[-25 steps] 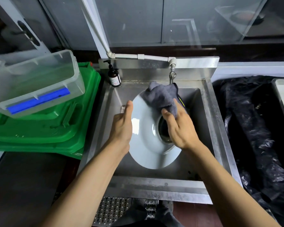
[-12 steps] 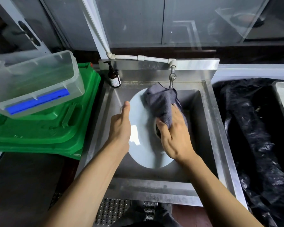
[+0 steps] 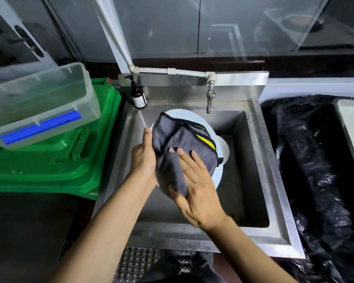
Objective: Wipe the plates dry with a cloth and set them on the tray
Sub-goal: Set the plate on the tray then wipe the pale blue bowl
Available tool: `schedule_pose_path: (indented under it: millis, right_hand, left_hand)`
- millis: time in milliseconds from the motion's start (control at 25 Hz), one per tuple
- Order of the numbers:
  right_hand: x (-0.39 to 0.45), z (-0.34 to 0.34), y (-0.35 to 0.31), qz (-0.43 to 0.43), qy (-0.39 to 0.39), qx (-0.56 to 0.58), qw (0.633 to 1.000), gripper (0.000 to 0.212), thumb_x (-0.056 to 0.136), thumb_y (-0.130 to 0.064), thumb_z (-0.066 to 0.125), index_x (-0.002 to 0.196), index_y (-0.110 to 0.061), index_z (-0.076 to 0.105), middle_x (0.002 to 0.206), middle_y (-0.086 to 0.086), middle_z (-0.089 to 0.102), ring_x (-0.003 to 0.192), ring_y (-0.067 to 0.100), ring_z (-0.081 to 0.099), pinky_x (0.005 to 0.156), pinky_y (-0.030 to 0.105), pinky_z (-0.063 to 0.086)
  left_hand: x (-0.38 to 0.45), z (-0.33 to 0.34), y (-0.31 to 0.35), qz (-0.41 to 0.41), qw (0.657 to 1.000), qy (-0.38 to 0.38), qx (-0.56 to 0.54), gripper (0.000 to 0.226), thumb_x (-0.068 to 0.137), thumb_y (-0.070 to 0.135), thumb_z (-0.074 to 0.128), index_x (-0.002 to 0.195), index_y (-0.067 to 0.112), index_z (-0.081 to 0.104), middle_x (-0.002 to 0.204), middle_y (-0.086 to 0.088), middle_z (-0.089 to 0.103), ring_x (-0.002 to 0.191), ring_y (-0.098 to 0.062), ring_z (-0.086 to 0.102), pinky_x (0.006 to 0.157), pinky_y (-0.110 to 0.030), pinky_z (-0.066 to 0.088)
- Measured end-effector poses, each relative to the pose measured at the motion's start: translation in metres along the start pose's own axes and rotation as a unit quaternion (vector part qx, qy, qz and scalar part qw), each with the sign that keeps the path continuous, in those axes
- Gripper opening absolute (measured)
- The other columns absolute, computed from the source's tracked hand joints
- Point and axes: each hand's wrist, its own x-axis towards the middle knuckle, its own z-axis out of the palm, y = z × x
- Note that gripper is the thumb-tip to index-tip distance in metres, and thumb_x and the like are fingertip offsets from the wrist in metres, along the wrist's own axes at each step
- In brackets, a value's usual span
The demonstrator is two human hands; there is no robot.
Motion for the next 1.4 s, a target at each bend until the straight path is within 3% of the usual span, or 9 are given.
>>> schedule_pose_path:
  millis: [240,400,520,640,800,920,1000,1240,1400]
  right_hand:
    - [-0.073,0.016,0.005,0.095,0.023,0.025,0.995,0.06,0.105,-0.038,0.039,0.157,-0.011,0.025,0.164,0.009,0.032,0.154,0.027,0.028,0.126,0.046,0.019]
    - [-0.057,0.005,0.017,0.399,0.142,0.185,0.887,0.062,0.099,-0.068,0.034,0.116,-0.014,0.058,0.112,-0.002,0.066,0.107,0.009,0.06,0.094,0.048,0.046]
    - [-0.017,-0.011,0.037,0.465,0.176,0.24,0.834,0.07,0.094,-0.066,0.035,0.123,-0.009,0.063,0.12,0.003,0.069,0.117,0.017,0.061,0.104,0.053,0.046]
    - [0.012,-0.028,0.05,0.434,0.162,0.243,0.852,0.056,0.097,-0.057,0.036,0.116,-0.014,0.067,0.117,0.004,0.071,0.117,0.021,0.063,0.104,0.052,0.046]
    - [0.036,-0.041,0.048,0.371,0.094,0.209,0.9,0.033,0.099,-0.05,0.037,0.098,-0.028,0.062,0.088,-0.019,0.063,0.092,0.009,0.057,0.09,0.038,0.046]
    - [0.053,-0.043,0.036,0.253,0.037,0.116,0.96,0.038,0.1,-0.04,0.038,0.122,-0.017,0.059,0.111,-0.009,0.065,0.108,0.013,0.055,0.098,0.022,0.039]
    - [0.051,-0.04,0.027,0.198,0.027,0.082,0.976,0.049,0.101,-0.035,0.038,0.136,-0.006,0.056,0.133,0.006,0.061,0.127,0.021,0.051,0.113,0.032,0.035]
    - [-0.001,-0.014,0.002,0.184,0.029,0.085,0.979,0.059,0.103,-0.036,0.038,0.155,-0.006,0.036,0.16,0.003,0.034,0.153,0.0,0.016,0.127,0.031,0.012]
    - [-0.03,-0.005,0.002,0.123,0.017,0.055,0.991,0.066,0.108,-0.045,0.03,0.153,0.003,0.039,0.161,0.014,0.038,0.154,0.02,0.026,0.126,0.039,0.019]
  left_hand:
    - [0.009,-0.006,0.004,-0.011,0.998,-0.002,-0.069,0.047,0.093,0.066,0.051,0.114,0.026,0.065,0.1,0.002,0.07,0.084,-0.019,0.068,0.061,-0.025,0.051]
    - [0.007,-0.01,0.008,-0.009,0.995,-0.046,-0.083,0.045,0.093,0.066,0.05,0.112,0.029,0.069,0.106,0.003,0.075,0.081,-0.016,0.073,0.05,-0.024,0.054]
    - [0.0,-0.007,0.004,-0.001,0.998,-0.044,-0.038,0.041,0.092,0.068,0.05,0.089,0.033,0.071,0.104,0.003,0.075,0.09,-0.021,0.071,0.066,-0.032,0.056]
    - [-0.003,-0.009,0.001,0.002,0.998,-0.054,-0.012,0.045,0.088,0.071,0.052,0.072,0.035,0.073,0.093,0.004,0.076,0.091,-0.023,0.072,0.081,-0.044,0.06]
    - [-0.006,-0.012,0.004,0.018,0.997,-0.07,-0.016,0.044,0.088,0.07,0.053,0.062,0.041,0.072,0.071,0.017,0.072,0.08,-0.011,0.071,0.074,-0.034,0.058]
    - [-0.01,-0.008,0.0,0.045,0.997,-0.065,-0.008,0.047,0.093,0.063,0.055,0.064,0.027,0.062,0.052,0.026,0.059,0.049,0.014,0.056,0.049,-0.011,0.047]
    - [-0.011,-0.007,-0.002,0.055,0.998,-0.043,-0.004,0.042,0.094,0.06,0.055,0.066,0.03,0.048,0.048,0.022,0.049,0.039,0.013,0.046,0.04,-0.006,0.035]
    - [-0.006,-0.007,-0.007,0.017,1.0,0.017,0.016,0.044,0.092,0.067,0.05,0.07,0.029,0.045,0.067,0.013,0.037,0.058,-0.003,0.035,0.055,-0.025,0.027]
    - [-0.008,-0.009,-0.002,0.007,0.999,0.037,0.003,0.063,0.094,0.065,0.049,0.135,0.019,0.058,0.135,-0.004,0.059,0.11,-0.022,0.055,0.084,-0.028,0.037]
